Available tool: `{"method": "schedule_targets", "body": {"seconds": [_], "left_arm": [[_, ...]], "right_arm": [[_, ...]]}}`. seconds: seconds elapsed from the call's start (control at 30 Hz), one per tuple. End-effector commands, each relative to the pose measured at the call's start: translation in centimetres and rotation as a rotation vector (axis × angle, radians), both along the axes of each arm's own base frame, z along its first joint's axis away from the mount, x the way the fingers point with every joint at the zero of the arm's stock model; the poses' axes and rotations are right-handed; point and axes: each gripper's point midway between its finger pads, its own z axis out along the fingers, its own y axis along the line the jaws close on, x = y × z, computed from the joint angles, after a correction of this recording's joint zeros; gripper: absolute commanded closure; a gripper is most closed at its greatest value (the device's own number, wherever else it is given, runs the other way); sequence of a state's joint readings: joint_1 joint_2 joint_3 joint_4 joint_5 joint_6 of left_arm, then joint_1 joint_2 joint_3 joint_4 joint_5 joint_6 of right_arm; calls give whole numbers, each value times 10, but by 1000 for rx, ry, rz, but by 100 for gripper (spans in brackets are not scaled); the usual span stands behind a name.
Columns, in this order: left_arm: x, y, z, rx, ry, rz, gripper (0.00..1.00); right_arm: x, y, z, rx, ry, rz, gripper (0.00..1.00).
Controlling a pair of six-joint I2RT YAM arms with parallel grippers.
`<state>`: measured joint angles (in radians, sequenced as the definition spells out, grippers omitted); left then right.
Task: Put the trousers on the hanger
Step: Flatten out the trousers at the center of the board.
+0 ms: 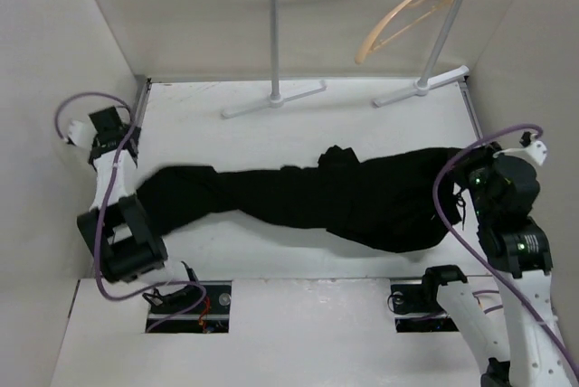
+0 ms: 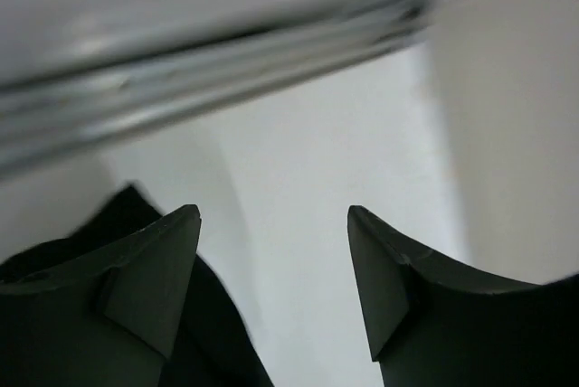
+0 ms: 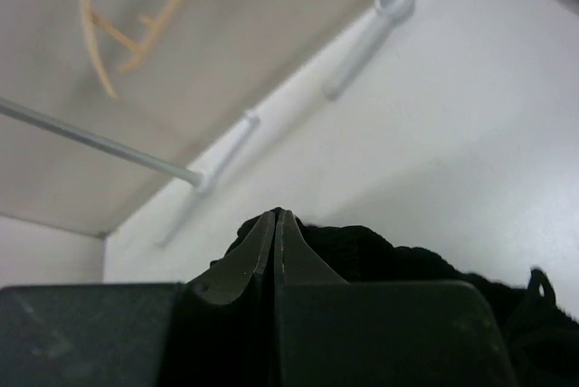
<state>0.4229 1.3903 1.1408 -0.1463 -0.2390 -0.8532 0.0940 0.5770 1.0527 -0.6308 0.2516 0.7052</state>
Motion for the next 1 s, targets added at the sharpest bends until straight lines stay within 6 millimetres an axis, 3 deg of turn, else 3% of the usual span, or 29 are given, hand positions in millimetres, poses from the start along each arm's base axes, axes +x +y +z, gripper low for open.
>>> {"method": "schedule_targets", "body": {"seconds": [0.0, 0.13, 0.23, 0.37, 0.47, 0.63, 0.77, 0.9, 0.97], "left_arm": [[-25, -11, -62, -109, 162, -10, 36], [-19, -28, -55, -25, 169, -70, 44], [-10, -53, -67, 10, 235, -153, 44], [-3, -86, -109, -32, 380, -274, 40], [-24, -98, -137, -118, 518, -300, 44], [-62, -97, -148, -159, 557, -238, 36], [-75, -96, -172, -266, 569, -184, 34], [-76, -103, -193, -313, 590, -178, 42], [-75, -106, -203, -332, 600, -174, 57]], "right_arm": [[7, 2, -29, 17, 75, 5, 97], [8, 5, -62, 33, 149, 24, 97], [10, 13, -83, 51, 194, 62, 97], [9, 22, -112, 68, 247, 103, 97], [7, 24, -122, 59, 273, 115, 95], [7, 31, -138, 57, 315, 154, 94], [9, 41, -147, 71, 333, 199, 94], [11, 45, -148, 69, 339, 217, 94], [13, 46, -147, 65, 337, 219, 94]]}}
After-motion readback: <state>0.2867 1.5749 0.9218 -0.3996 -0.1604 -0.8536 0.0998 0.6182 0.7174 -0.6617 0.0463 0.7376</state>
